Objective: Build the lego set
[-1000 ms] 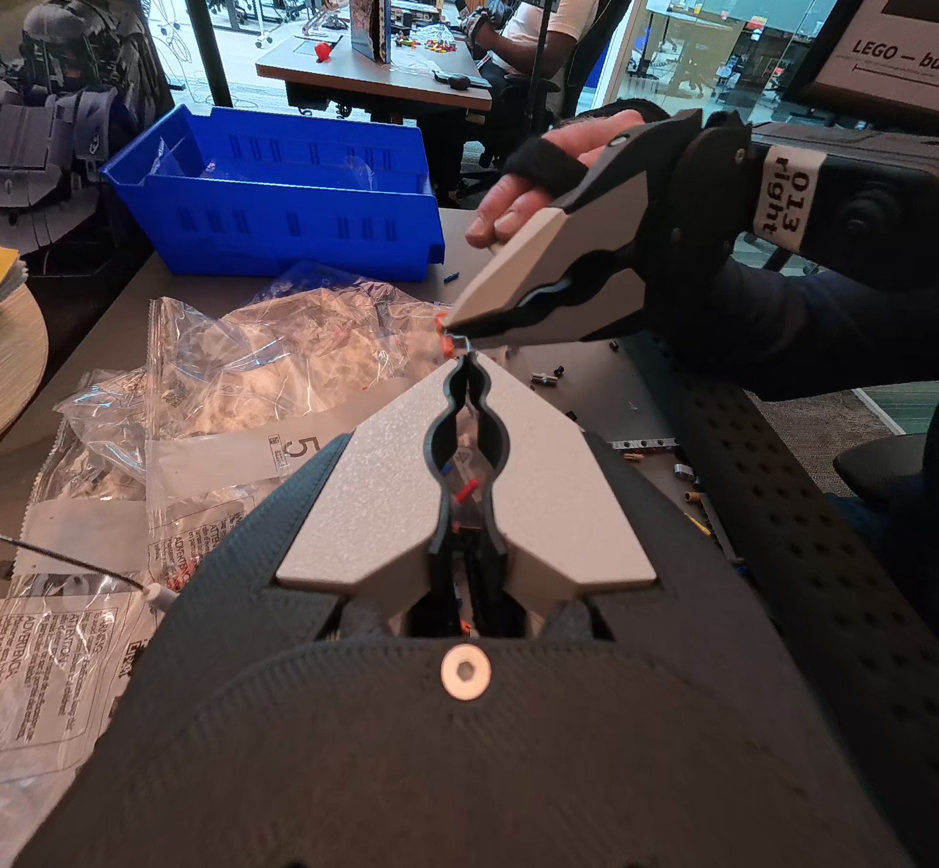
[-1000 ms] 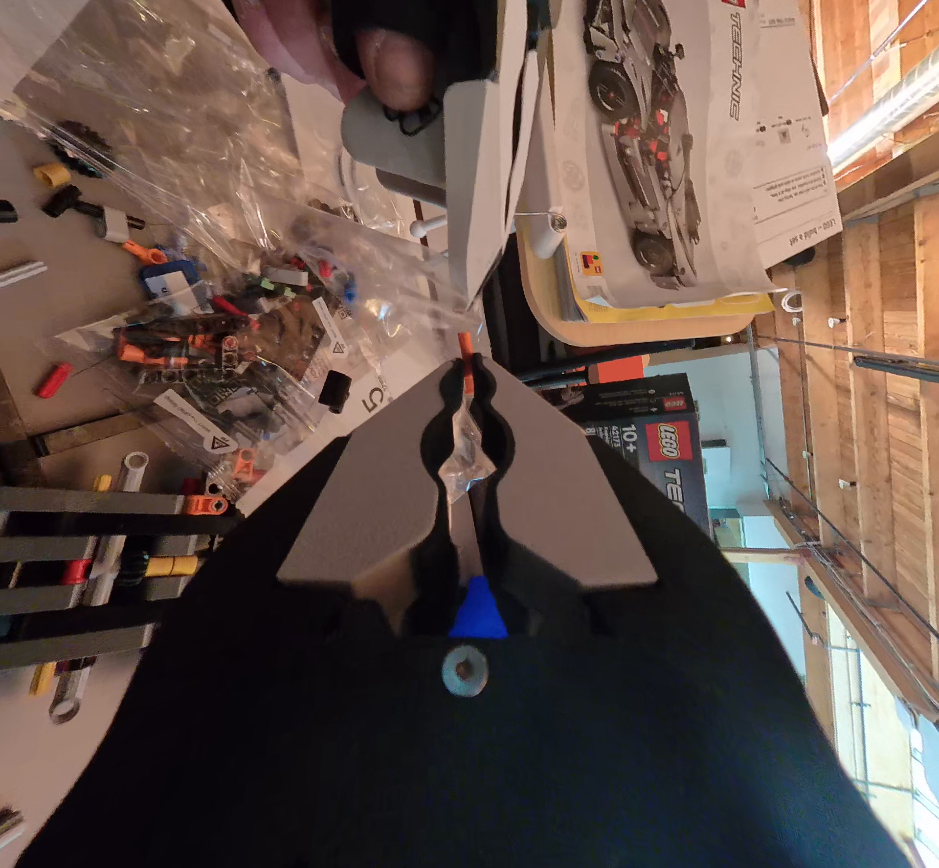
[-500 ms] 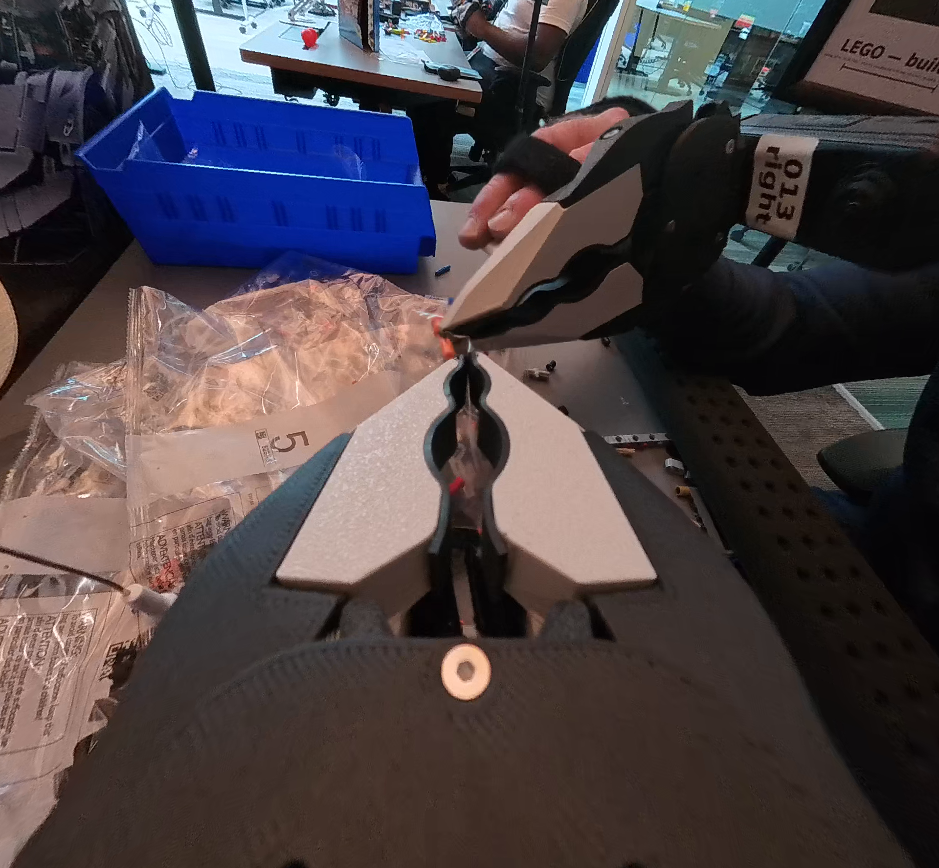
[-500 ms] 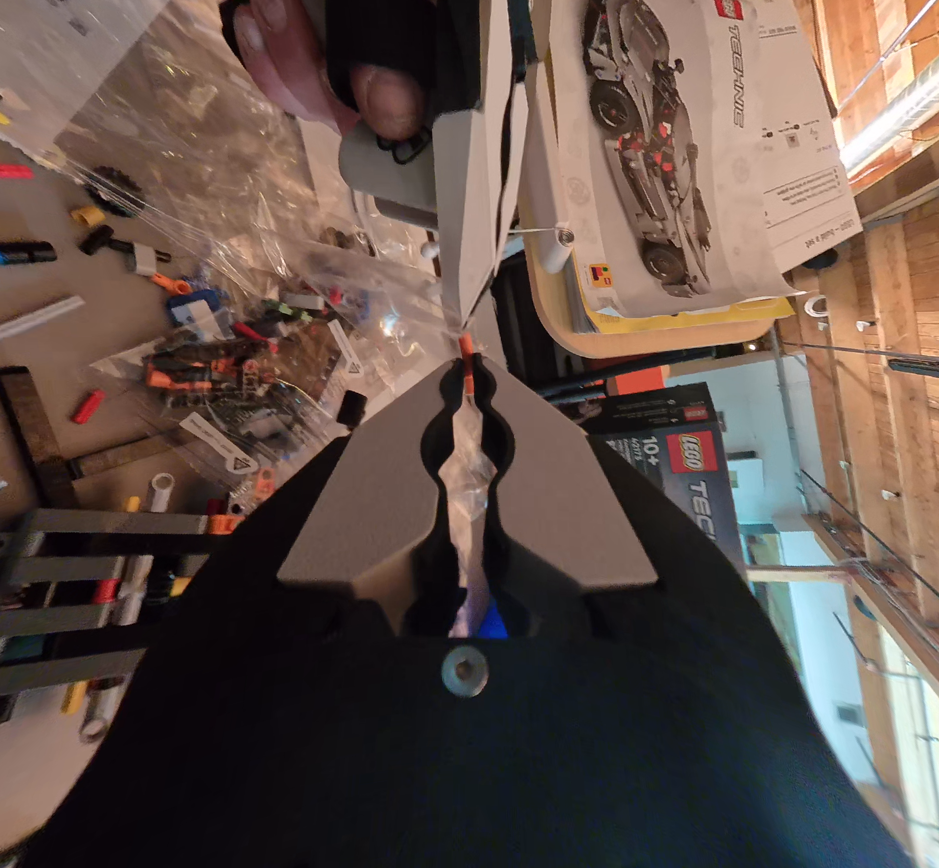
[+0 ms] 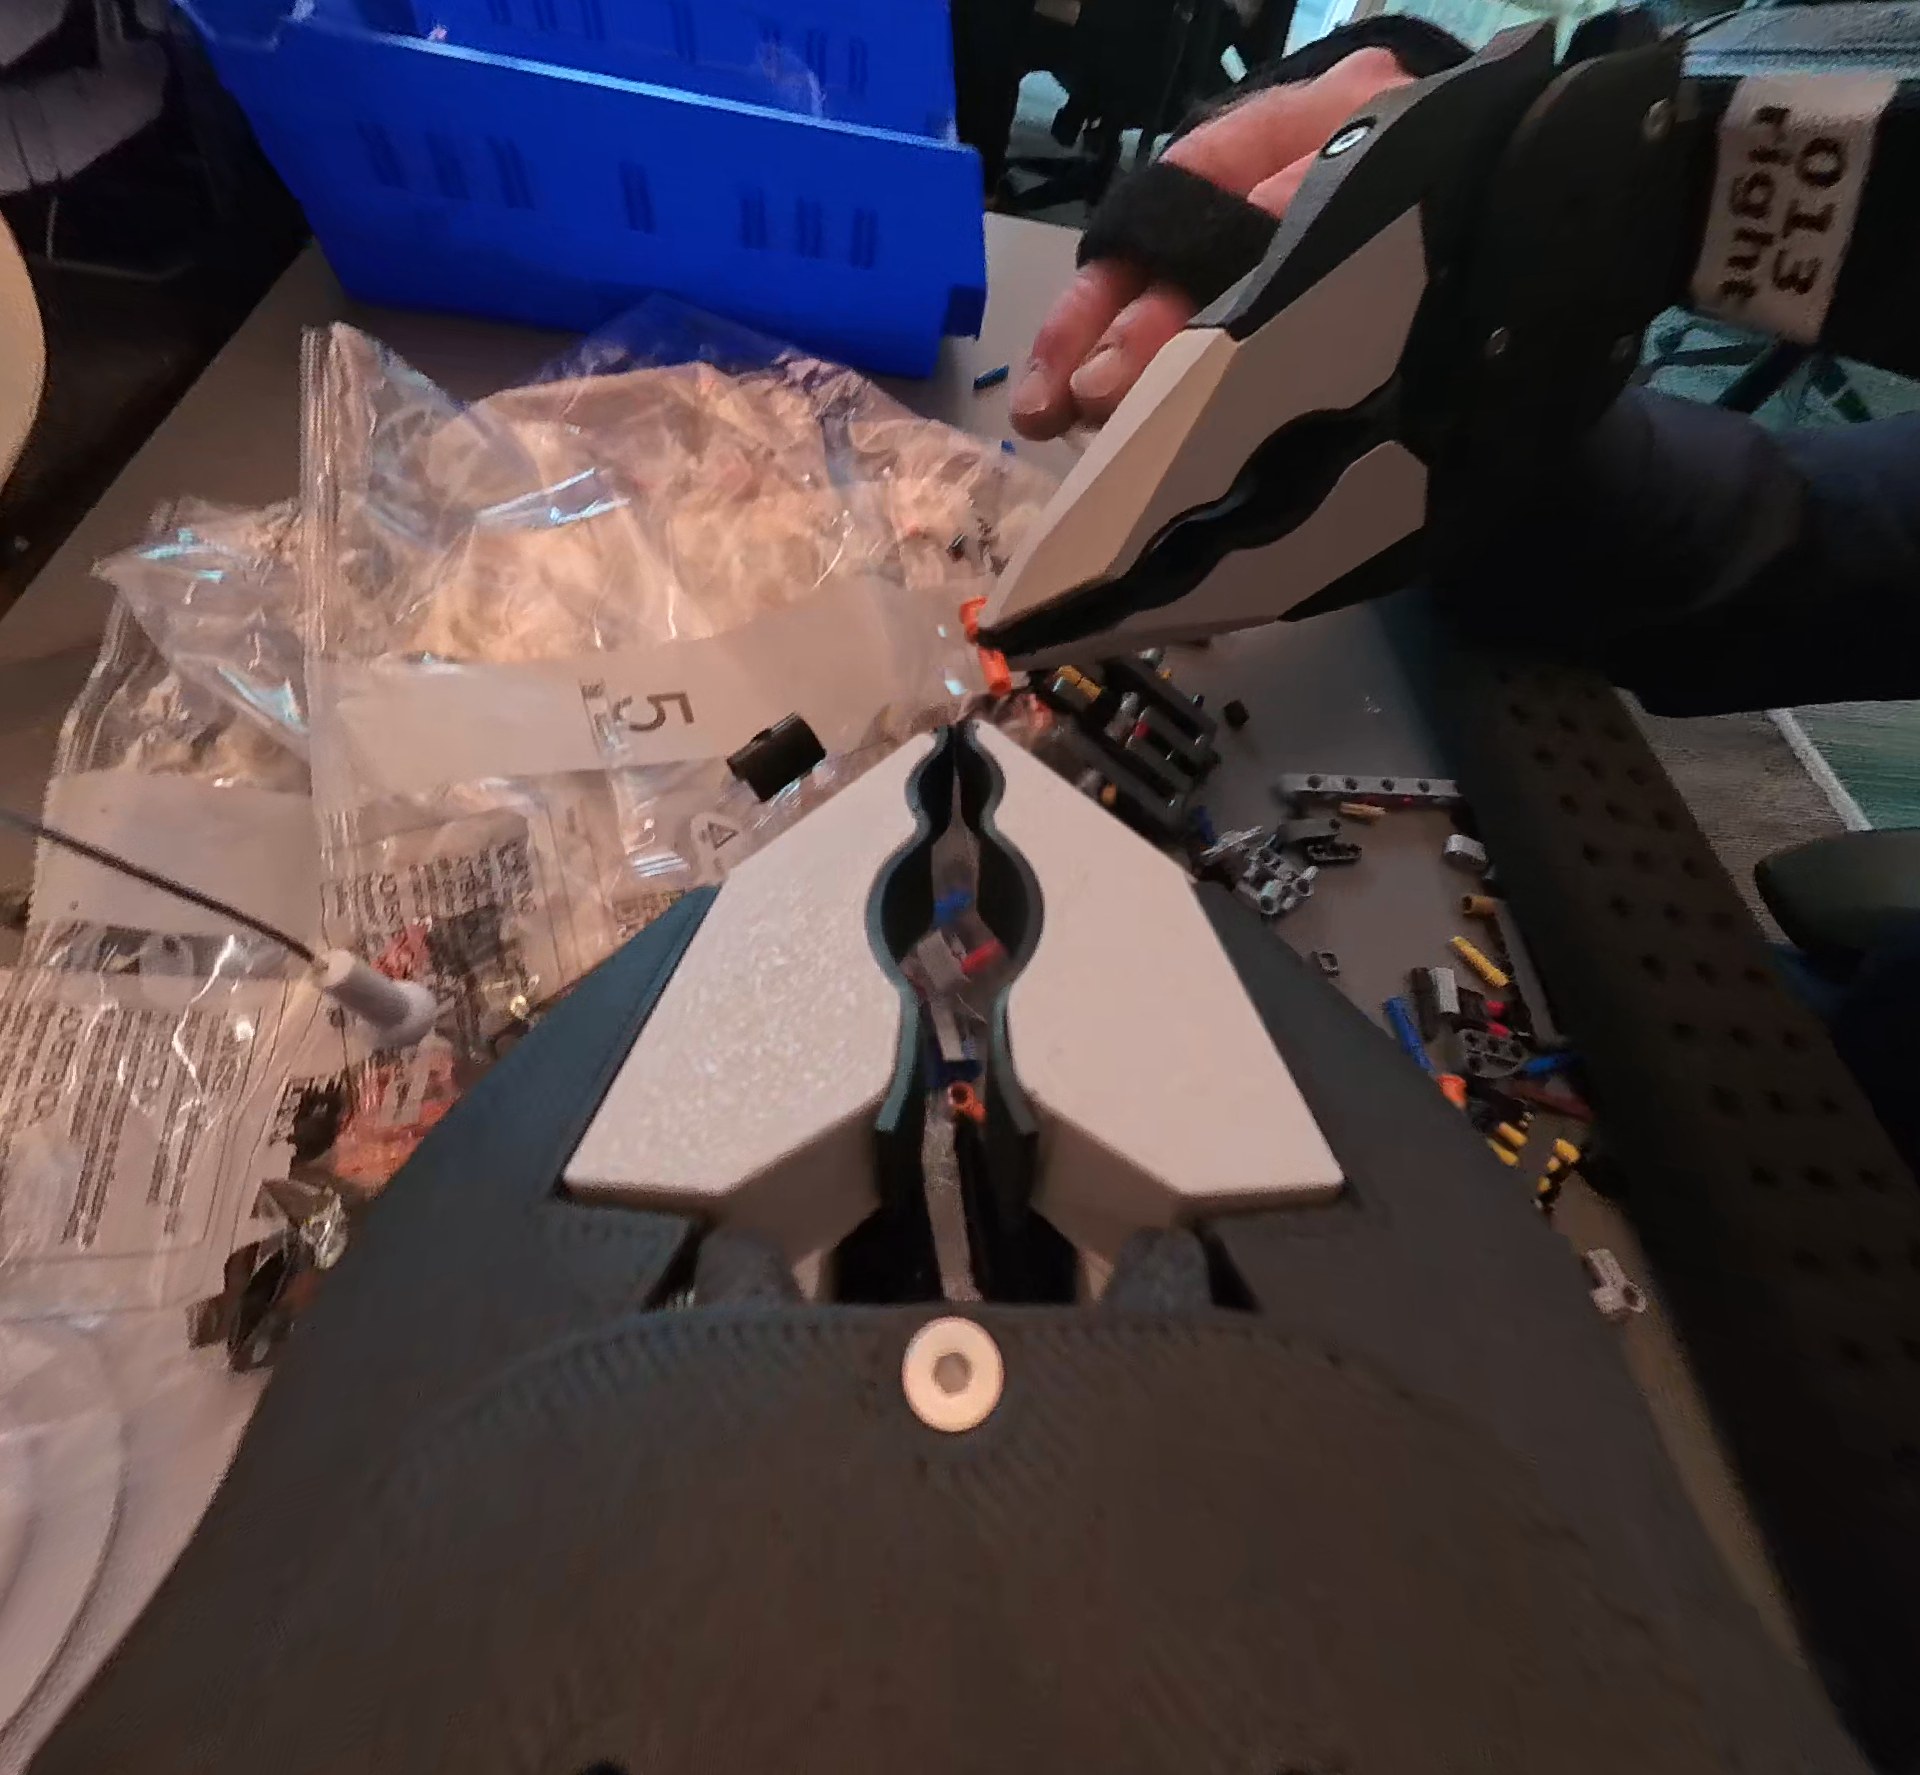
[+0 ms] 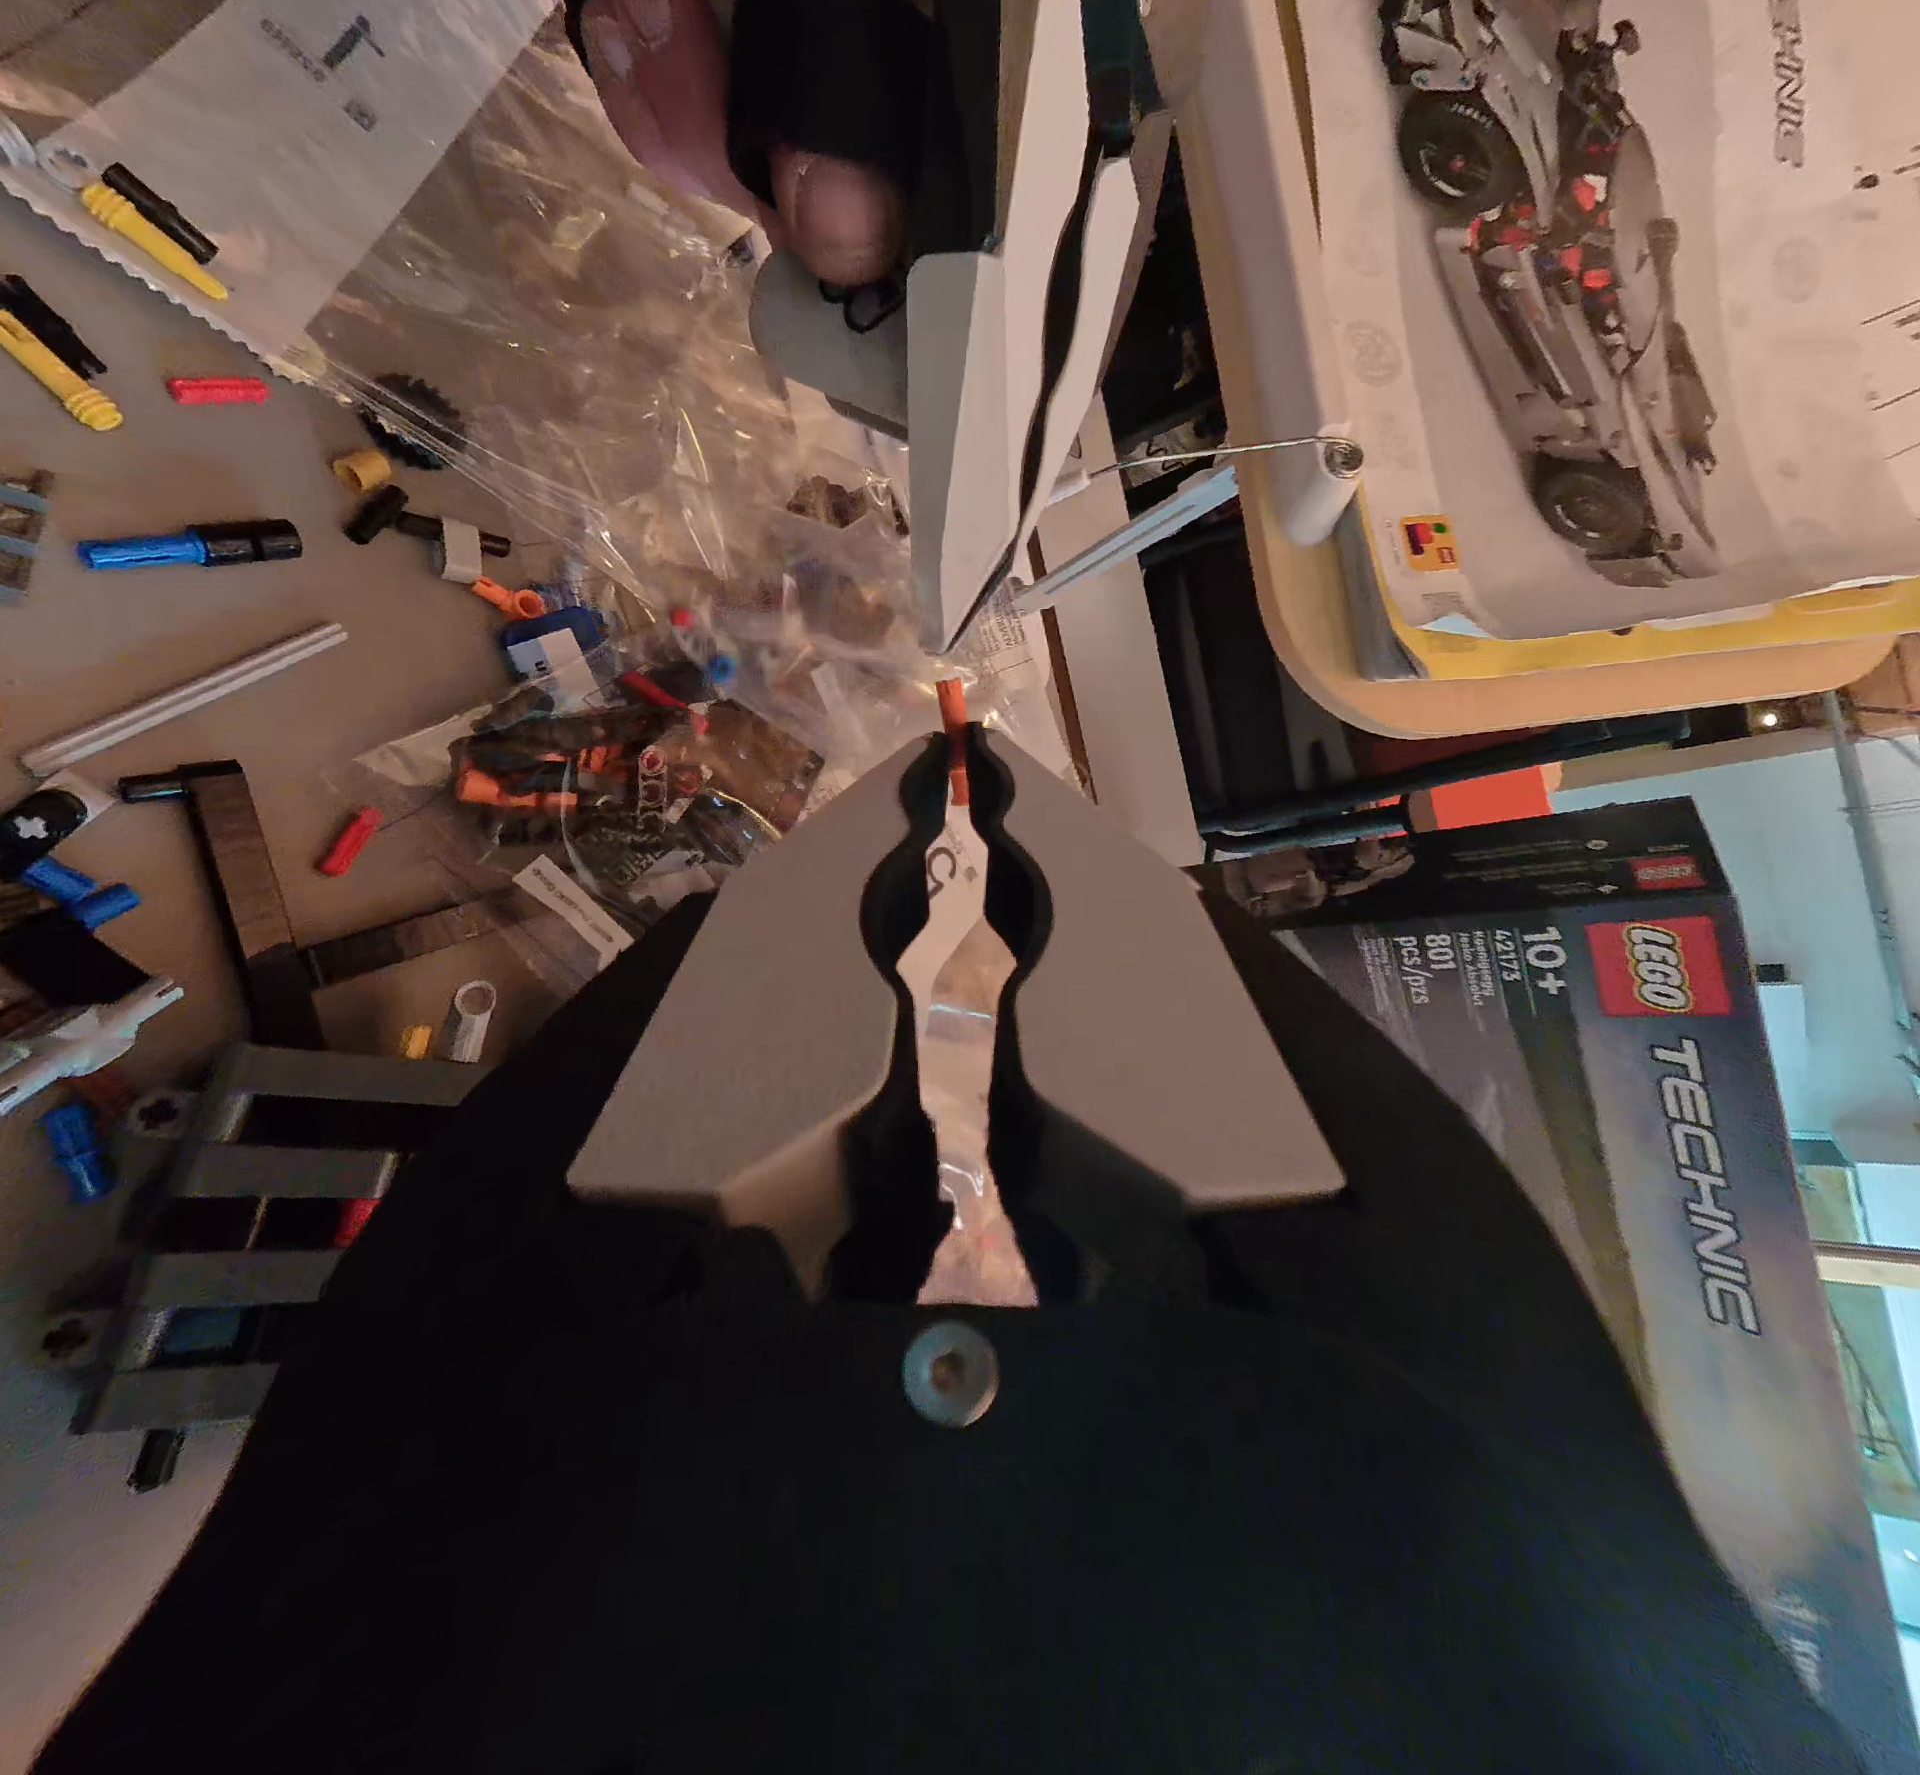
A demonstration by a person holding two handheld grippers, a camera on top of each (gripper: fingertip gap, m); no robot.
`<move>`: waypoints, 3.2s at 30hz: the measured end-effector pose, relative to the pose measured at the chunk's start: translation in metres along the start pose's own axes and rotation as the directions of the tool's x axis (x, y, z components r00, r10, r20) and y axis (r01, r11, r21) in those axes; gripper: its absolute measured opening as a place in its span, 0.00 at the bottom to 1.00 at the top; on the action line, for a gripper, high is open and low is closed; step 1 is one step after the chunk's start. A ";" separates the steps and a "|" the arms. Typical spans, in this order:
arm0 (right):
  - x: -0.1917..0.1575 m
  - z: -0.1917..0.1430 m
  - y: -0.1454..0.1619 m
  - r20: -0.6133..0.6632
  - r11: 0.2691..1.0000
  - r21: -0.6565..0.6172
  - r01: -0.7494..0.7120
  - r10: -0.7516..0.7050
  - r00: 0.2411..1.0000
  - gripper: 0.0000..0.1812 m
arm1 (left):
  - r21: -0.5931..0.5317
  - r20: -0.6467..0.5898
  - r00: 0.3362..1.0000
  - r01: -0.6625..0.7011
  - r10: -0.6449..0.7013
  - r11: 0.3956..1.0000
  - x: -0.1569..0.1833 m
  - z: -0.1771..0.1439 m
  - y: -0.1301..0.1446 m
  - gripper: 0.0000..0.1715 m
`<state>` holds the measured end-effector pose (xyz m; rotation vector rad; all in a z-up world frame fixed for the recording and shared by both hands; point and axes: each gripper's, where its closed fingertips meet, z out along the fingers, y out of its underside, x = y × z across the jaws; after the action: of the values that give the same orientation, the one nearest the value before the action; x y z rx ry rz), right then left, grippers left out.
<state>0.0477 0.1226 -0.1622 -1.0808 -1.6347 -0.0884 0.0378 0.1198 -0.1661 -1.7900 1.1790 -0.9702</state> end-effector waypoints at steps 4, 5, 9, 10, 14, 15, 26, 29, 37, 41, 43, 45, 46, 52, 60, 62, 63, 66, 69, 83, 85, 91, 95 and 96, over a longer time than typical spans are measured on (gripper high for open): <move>-0.006 0.007 0.007 0.028 1.000 -0.021 -0.007 0.008 1.000 0.00 | -0.035 0.002 1.000 0.014 -0.014 0.999 -0.003 0.003 0.010 0.00; -0.008 0.008 0.008 0.035 1.000 -0.025 -0.009 0.010 0.999 0.00 | -0.041 0.003 1.000 0.017 -0.017 0.999 -0.003 0.004 0.011 0.00; -0.013 0.012 0.014 0.059 0.999 -0.043 -0.018 0.021 0.998 0.00 | -0.061 0.007 1.000 0.020 -0.020 0.998 -0.004 0.005 0.016 0.00; -0.014 0.013 0.015 0.065 0.999 -0.046 -0.021 0.024 0.998 0.00 | -0.061 0.004 1.000 0.020 -0.020 0.998 -0.004 0.005 0.016 0.00; -0.015 0.013 0.018 0.082 0.998 -0.050 -0.038 0.042 0.996 0.00 | -0.030 0.019 1.000 -0.001 0.002 1.000 -0.006 0.001 0.010 0.00; -0.015 0.013 0.019 0.082 0.998 -0.052 -0.043 0.047 0.996 0.00 | -0.018 0.011 1.000 -0.001 0.001 1.000 -0.004 -0.001 0.008 0.00; -0.011 0.014 0.021 0.064 0.996 -0.055 -0.067 0.070 0.995 0.00 | -0.009 -0.040 0.999 0.014 -0.015 1.000 0.004 0.000 0.007 0.00; -0.009 0.014 0.023 0.056 0.996 -0.062 -0.068 0.072 0.996 0.00 | -0.007 -0.052 0.999 0.013 -0.014 1.000 0.007 0.001 0.006 0.00; -0.004 0.013 0.019 0.029 0.996 -0.047 -0.074 0.076 0.997 0.00 | -0.019 -0.067 0.998 0.011 -0.012 1.000 0.010 0.005 0.007 0.00; -0.004 0.014 0.020 0.019 0.997 -0.060 -0.052 0.054 0.998 0.00 | -0.030 -0.079 0.997 0.003 -0.005 1.000 0.013 0.010 0.007 0.00; -0.004 0.015 0.020 0.014 0.997 -0.064 -0.040 0.041 0.999 0.00 | -0.030 -0.088 0.996 -0.001 -0.002 1.000 0.015 0.012 0.006 0.00; -0.005 0.015 0.017 0.017 0.998 -0.056 -0.037 0.038 0.999 0.00 | -0.027 -0.099 0.995 -0.008 0.005 1.000 0.017 0.015 0.005 0.00; -0.005 0.015 0.016 0.018 0.998 -0.051 -0.038 0.039 0.999 0.00 | -0.030 -0.102 0.995 -0.010 0.007 1.000 0.018 0.016 0.005 0.00; -0.006 0.011 0.008 0.034 0.999 -0.001 -0.042 0.042 0.999 0.00 | -0.016 -0.121 0.993 -0.010 0.008 1.000 0.021 0.016 0.003 0.00; -0.010 0.007 0.005 0.062 0.999 0.027 -0.040 0.039 0.997 0.00 | 0.001 -0.139 0.990 -0.015 0.015 1.000 0.024 0.015 0.001 0.00; -0.012 0.006 0.004 0.077 0.999 0.032 -0.040 0.037 0.996 0.00 | 0.006 -0.140 0.990 -0.015 0.015 1.000 0.024 0.014 0.000 0.00; -0.013 0.006 0.004 0.082 0.998 0.036 -0.043 0.040 0.996 0.00 | 0.014 -0.142 0.990 -0.012 0.014 1.000 0.024 0.014 -0.001 0.00; -0.013 0.004 0.001 0.091 0.997 0.056 -0.051 0.045 0.995 0.00 | 0.026 -0.155 0.988 -0.008 0.012 1.000 0.026 0.012 -0.002 0.00; -0.015 0.002 -0.002 0.101 0.996 0.071 -0.047 0.039 0.994 0.00 | 0.033 -0.163 0.987 -0.009 0.014 0.999 0.027 0.012 -0.003 0.00; -0.006 -0.004 -0.009 0.064 0.991 0.116 -0.061 0.054 0.996 0.00 | 0.091 -0.208 0.978 0.002 0.017 0.996 0.034 0.007 -0.012 0.00; -0.003 -0.006 -0.011 0.050 0.990 0.123 -0.066 0.060 0.997 0.01 | 0.103 -0.213 0.977 0.005 0.017 0.995 0.034 0.006 -0.013 0.00; 0.005 -0.010 -0.014 0.027 0.986 0.144 -0.088 0.085 0.996 0.06 | 0.170 -0.234 0.972 0.020 0.021 0.985 0.035 0.000 -0.022 0.00; 0.005 -0.013 -0.019 0.030 0.981 0.169 -0.092 0.088 0.996 0.06 | 0.190 -0.242 0.970 0.028 0.019 0.981 0.035 -0.001 -0.024 0.00; 0.006 -0.014 -0.019 0.026 0.981 0.168 -0.091 0.088 0.996 0.06 | 0.193 -0.241 0.970 0.029 0.019 0.981 0.034 -0.001 -0.024 0.00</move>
<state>0.0452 0.1073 -0.1438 -1.0250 -1.5767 0.1182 0.0554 0.0939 -0.1379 -1.5515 1.1807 -1.2906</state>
